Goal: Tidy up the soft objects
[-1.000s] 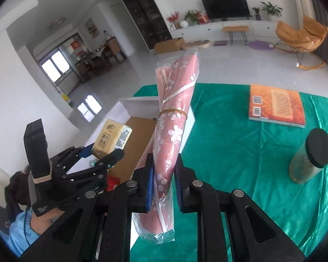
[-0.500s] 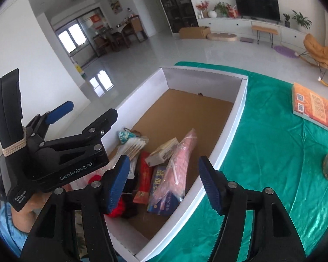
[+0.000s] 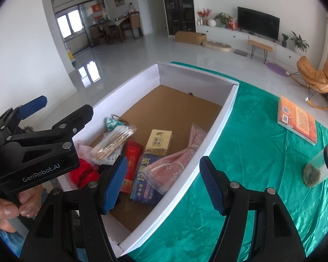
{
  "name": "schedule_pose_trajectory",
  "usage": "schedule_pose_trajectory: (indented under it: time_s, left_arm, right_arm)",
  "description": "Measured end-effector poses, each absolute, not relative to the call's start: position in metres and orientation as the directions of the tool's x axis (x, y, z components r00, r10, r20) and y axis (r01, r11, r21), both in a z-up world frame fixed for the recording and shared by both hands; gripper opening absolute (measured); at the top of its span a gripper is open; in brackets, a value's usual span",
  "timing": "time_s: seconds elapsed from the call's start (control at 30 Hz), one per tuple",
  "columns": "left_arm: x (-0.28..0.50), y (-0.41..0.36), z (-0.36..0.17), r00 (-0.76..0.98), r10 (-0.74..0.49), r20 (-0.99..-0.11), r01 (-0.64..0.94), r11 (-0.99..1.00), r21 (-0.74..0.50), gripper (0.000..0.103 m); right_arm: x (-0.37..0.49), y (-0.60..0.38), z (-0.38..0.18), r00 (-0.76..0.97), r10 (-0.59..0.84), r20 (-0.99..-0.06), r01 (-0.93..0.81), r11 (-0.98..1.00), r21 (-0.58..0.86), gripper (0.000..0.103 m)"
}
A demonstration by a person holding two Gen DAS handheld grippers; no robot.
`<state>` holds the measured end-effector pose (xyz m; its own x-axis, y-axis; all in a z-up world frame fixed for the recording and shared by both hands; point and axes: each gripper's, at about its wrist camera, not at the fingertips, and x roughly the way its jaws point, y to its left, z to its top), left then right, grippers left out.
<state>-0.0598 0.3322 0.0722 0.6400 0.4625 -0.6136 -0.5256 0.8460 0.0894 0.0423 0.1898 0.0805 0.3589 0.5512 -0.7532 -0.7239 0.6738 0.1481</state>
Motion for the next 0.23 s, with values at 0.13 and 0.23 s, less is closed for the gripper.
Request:
schedule_pose_trajectory:
  time_s: [0.13,0.23]
  left_arm:
    - [-0.063,0.343,0.066,0.627,0.418,-0.657,-0.538,0.843,0.022,0.103]
    - [-0.065,0.34,0.063,0.617,0.43,-0.659,-0.542,0.839,0.04,0.103]
  right_arm:
    - [0.033,0.194,0.077,0.352,0.548,-0.759,-0.737,0.662,0.137,0.072]
    - [0.028,0.192,0.075,0.351,0.547,-0.76,-0.744,0.656,0.129,0.072]
